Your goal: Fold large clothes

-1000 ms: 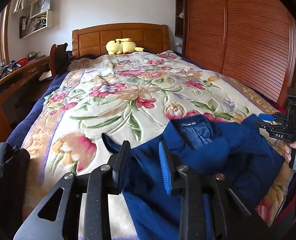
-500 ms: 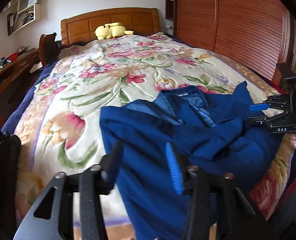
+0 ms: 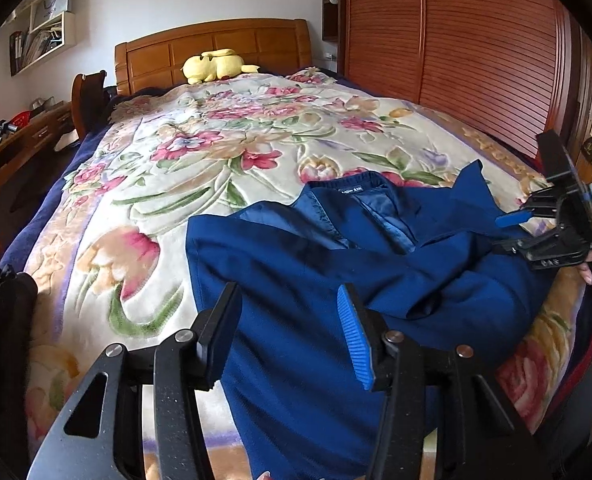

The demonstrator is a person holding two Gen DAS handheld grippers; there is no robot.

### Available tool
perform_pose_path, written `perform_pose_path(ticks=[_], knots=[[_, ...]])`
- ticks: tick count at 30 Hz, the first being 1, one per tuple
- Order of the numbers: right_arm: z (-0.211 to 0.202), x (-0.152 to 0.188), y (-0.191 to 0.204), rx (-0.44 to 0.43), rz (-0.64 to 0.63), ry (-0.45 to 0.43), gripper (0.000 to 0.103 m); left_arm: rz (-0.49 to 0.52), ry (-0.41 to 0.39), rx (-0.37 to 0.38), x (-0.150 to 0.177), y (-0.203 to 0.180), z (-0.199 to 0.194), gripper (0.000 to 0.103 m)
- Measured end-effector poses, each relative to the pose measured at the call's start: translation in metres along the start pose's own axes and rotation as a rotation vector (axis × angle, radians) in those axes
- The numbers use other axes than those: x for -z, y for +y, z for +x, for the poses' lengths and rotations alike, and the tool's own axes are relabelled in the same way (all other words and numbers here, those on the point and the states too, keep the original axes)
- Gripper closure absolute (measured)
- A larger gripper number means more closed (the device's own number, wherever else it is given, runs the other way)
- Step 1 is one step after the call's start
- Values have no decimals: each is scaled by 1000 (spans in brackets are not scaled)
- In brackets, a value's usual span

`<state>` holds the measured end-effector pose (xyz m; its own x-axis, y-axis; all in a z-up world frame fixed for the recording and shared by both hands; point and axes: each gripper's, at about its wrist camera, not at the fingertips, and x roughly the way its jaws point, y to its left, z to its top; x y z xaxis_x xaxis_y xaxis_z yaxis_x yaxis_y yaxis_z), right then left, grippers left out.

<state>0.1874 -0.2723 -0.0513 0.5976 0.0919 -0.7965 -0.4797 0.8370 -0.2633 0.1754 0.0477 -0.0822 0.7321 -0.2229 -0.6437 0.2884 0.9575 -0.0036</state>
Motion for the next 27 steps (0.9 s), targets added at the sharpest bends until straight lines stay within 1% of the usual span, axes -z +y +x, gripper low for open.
perform_pose_path(ticks=[1,2,7,13,16,18,20,21,22,23,24,25,27], knots=[[4,-6,0,-3,-19,4,98,-1,-2,-4,0,1,-1,52],[7,-11,0,4,-37,4,99,-6,-7,-6,0,3,-2,52],[17,-61,-5,66,-84,-65,100,-34,-12,-23,-1,11,-2,52],[38,-124,-3,87,-113,-131,100,-60,-21,-32,-2,19,-3,52],[51,-146,6,89,-129,-140,100,-68,-23,-37,-3,23,-3,52],[59,-154,11,104,-136,-148,100,-75,-25,-41,-3,26,-3,52],[66,-156,10,101,-114,-149,99,-80,-23,-44,-3,27,-2,52],[69,-157,10,102,-101,-146,95,-83,-23,-44,-3,28,-2,52],[70,-159,10,110,-86,-144,86,-86,-24,-45,-3,29,-2,52],[71,-159,8,115,-75,-148,75,-89,-25,-46,-3,30,-2,52],[71,-160,7,114,-62,-155,69,-92,-26,-47,-3,30,-2,52],[68,-161,6,104,-50,-161,60,-93,-26,-46,-3,30,-2,52],[64,-160,2,90,-30,-172,57,-95,-31,-46,-3,31,-3,52]])
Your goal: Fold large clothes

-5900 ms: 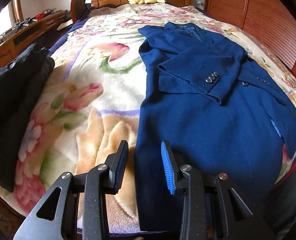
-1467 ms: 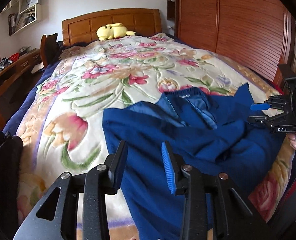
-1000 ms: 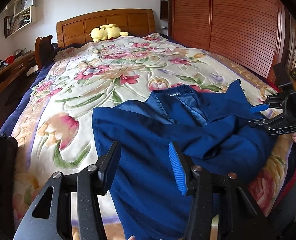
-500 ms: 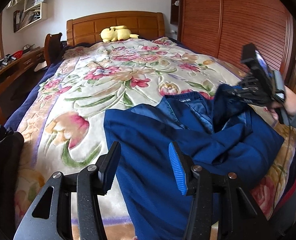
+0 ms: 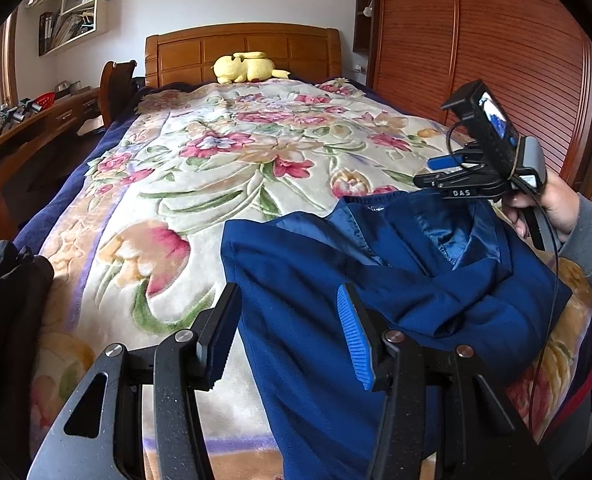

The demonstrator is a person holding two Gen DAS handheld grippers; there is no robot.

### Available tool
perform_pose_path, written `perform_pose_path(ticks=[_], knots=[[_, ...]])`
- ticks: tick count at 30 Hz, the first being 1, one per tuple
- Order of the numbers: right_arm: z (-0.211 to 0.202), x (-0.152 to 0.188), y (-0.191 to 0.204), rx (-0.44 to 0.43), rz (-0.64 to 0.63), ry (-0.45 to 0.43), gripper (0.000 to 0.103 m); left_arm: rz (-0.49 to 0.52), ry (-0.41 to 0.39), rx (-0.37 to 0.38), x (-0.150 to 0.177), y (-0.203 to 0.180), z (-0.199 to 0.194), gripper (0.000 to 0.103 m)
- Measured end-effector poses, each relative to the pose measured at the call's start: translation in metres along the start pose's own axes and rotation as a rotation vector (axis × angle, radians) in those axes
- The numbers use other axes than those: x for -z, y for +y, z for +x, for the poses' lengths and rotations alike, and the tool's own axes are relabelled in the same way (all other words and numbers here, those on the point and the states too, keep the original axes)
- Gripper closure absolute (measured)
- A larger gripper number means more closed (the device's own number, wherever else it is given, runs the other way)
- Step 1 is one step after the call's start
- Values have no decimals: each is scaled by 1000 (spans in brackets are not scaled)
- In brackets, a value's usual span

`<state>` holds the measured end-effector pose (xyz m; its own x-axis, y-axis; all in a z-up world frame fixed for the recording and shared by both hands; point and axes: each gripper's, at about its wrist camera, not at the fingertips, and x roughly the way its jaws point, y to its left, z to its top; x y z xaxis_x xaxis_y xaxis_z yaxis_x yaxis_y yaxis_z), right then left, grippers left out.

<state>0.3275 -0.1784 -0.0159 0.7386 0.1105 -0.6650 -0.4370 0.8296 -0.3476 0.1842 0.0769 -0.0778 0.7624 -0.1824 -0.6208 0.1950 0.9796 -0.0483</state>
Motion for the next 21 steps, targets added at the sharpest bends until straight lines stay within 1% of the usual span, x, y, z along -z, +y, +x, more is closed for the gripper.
perform_pose_path(ticks=[2,3,6,11,15,17,21], knots=[[-8,2,-3,-3,15,-8,57,-2,-2,0,0,0,0,52],[-11,2,-2,-20,21,-6,57,-1,-3,0,0,0,0,52],[-20,8,8,-114,26,0,57,1,1,-1,0,0,0,52],[-21,28,40,-259,26,32,57,2,3,-3,0,0,-2,52],[-16,47,65,-342,15,71,57,-2,5,-7,2,1,-1,52],[-10,54,73,-367,1,93,57,-3,7,-9,3,2,0,52],[3,60,80,-387,-8,131,57,-3,7,-9,3,3,-1,52]])
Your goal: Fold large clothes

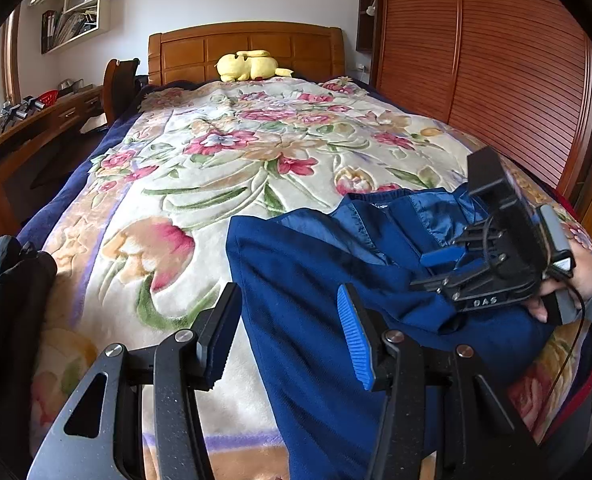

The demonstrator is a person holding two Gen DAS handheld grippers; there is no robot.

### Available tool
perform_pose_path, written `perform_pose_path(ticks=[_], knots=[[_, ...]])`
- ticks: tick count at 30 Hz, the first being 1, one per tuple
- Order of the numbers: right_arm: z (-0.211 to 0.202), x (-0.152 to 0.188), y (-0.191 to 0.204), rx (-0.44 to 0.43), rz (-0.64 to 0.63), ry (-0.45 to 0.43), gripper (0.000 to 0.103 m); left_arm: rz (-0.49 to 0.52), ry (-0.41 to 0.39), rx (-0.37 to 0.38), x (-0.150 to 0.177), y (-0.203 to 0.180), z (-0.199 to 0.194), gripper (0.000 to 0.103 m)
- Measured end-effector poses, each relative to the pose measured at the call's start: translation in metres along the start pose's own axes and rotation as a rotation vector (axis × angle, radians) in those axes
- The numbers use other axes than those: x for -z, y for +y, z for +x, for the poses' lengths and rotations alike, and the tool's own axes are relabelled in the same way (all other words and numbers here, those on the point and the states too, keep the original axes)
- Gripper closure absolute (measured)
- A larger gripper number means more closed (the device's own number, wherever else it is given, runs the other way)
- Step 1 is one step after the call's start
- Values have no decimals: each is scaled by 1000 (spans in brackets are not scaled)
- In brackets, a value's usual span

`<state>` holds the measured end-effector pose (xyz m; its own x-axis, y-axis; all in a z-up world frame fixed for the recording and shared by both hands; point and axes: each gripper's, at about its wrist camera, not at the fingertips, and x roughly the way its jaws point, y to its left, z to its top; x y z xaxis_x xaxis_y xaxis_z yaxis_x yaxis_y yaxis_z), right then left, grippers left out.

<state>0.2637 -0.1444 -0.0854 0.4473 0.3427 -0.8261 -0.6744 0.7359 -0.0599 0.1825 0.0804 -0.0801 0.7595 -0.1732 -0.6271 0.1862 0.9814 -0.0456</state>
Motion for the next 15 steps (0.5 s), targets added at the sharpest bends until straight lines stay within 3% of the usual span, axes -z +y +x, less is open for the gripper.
perform_pose_path(ticks=[9,13,15], knots=[[24,-10,9,-13,-42,71,59,2,4,-1,1,0,1,52],[22,-11,19,-2,-110,91,89,3,5,0,1,0,2,52],[19,-11,21,0,-135,98,96,4,6,-1,1,0,3,52]])
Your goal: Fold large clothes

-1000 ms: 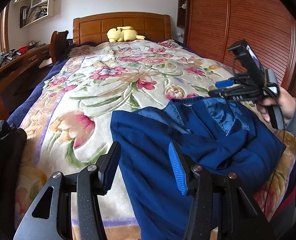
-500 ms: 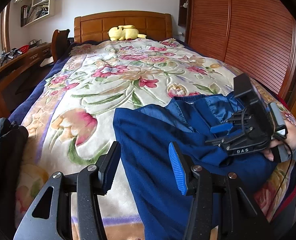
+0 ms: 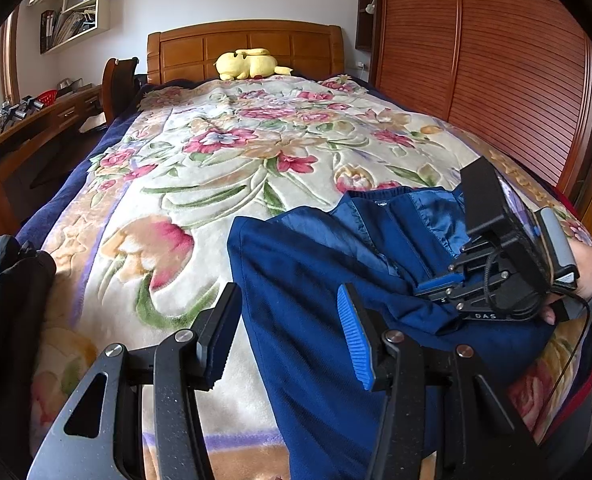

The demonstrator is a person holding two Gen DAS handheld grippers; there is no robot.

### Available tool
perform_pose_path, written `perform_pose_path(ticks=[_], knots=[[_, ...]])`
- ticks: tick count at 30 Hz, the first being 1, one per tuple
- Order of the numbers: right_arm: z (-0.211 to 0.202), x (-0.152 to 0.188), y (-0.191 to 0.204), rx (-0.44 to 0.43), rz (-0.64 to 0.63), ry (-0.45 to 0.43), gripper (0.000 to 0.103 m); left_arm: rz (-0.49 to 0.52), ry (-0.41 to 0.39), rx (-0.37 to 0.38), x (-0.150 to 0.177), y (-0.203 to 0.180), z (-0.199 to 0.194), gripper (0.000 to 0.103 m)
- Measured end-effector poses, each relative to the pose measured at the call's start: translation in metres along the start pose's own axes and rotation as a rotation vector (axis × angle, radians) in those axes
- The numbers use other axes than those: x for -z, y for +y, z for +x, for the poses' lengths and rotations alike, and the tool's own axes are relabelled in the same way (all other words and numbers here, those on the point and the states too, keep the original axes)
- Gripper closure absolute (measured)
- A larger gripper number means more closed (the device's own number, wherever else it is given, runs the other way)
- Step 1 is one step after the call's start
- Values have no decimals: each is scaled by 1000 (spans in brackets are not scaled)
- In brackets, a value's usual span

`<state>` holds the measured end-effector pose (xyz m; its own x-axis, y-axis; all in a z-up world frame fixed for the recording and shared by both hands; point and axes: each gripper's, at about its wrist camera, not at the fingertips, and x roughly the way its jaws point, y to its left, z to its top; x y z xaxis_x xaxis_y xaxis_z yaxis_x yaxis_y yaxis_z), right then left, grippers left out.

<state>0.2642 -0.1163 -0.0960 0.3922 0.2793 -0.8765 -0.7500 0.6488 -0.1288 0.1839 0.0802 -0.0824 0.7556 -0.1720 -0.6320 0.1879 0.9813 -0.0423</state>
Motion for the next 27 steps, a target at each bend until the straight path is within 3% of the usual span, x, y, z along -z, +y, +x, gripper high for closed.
perform_pose_path(ticks=[3,12,23,27], knots=[[-8,-1,-2,10,-13,-31,100,2,0,2,0,-1,0,52],[-46,-12,-24,157,25,-209,101,5,4,1,1,-2,3,52],[-25,-56,-35,366,-29,-276,101,12,10,2,3,-5,6,52],[-1,-68,-29,353,-41,-255,100,16,9,6,1,-9,7,52]])
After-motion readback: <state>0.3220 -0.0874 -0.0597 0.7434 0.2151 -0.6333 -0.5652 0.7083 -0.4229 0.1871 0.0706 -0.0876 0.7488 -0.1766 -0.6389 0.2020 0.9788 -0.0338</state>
